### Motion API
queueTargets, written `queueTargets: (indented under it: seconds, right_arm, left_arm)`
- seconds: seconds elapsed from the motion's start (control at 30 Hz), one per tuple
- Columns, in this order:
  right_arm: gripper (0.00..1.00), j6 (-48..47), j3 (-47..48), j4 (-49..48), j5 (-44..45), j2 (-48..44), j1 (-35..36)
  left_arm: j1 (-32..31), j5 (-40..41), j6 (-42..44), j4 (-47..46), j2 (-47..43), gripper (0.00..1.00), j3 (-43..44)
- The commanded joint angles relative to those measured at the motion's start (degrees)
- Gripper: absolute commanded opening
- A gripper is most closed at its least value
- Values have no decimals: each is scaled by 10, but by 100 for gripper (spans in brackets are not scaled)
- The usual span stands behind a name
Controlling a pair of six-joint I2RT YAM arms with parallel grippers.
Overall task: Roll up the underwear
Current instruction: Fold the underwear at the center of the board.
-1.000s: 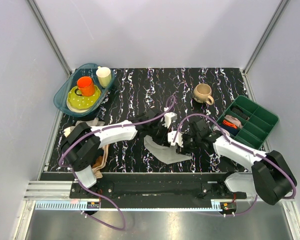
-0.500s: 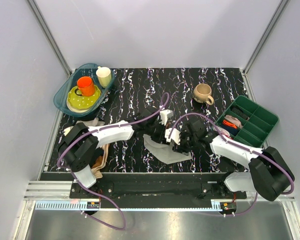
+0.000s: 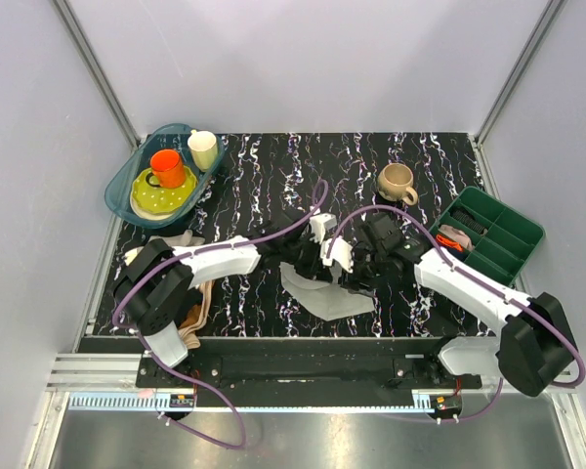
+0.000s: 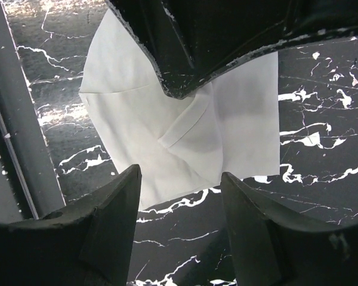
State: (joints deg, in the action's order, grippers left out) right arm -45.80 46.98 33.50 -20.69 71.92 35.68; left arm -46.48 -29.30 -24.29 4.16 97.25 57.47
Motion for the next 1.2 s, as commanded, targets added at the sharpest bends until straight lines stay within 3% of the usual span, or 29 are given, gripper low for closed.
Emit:
queueTargets:
  seconds: [0.0,0.17,0.23,0.37,0.63,1.0,1.17]
  right_arm:
    - [63,-30,60,102,-7,22,1]
    - [63,-99,122,190,-20,53,0]
    - [57,-95,127,191,-33,63,0]
    - [48,-32,87,133,-57,89,10]
    - [47,42,42,10,-3,120,24]
    - [42,98,38,-48,33,175,32]
    - [33,100,38,-52,46,193,33]
  left_arm:
    - [9,-23,1,-32,7,0,1]
    - [18,-32,6,-40,18,0,-3]
    - [20,-37,5,-53,21,0,-3]
    - [28,-43,3,-64,27,0,-6]
    - [40,-58,5,-77,50,0,-3]
    - [50,-75,0,-100,68,0,-4]
    - [51,-78,-1,-105,72,0,-4]
